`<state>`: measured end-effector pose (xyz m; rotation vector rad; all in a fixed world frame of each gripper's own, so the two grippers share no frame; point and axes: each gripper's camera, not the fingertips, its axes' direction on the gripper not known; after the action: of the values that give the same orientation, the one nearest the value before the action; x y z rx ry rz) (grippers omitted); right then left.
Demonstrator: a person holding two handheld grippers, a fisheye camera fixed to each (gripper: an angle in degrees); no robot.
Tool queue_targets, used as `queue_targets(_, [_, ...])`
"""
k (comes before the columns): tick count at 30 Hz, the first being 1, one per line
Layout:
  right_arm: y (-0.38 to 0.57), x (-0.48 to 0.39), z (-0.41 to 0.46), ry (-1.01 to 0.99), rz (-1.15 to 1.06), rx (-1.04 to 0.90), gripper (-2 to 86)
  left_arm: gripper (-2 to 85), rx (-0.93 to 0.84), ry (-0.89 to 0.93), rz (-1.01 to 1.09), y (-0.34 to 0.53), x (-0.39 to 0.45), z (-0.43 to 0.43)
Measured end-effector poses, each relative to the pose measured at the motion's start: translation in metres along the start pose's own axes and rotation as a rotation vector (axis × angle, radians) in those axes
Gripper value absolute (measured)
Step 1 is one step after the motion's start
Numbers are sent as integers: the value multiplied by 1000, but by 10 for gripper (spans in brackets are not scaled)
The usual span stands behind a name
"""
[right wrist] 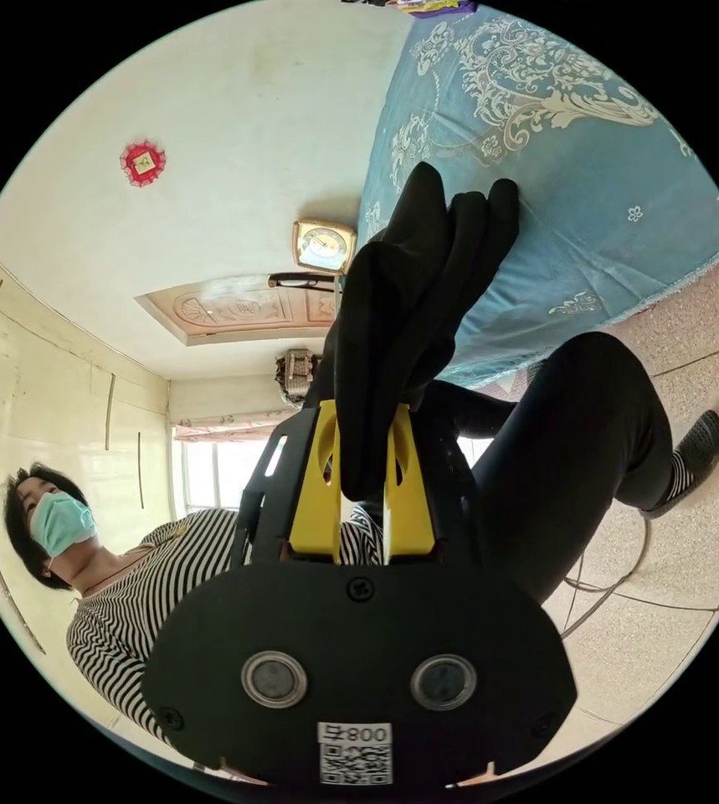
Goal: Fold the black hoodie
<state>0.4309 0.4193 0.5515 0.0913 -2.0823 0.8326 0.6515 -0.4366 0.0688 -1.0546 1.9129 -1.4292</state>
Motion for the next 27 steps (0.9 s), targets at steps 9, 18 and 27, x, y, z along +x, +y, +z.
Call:
queue_targets(9, [34,-80,34,-40,115,-29,84,121,-82,-40,-60,-76,21,99])
queue_targets(18, [131,-245,0,-94,141,117,81,118,-239,-84,-89,-160,105,252])
queue_targets(27, [307,-454,-98,-71,15,448,82,118,-554,-54,117,-246,213,492])
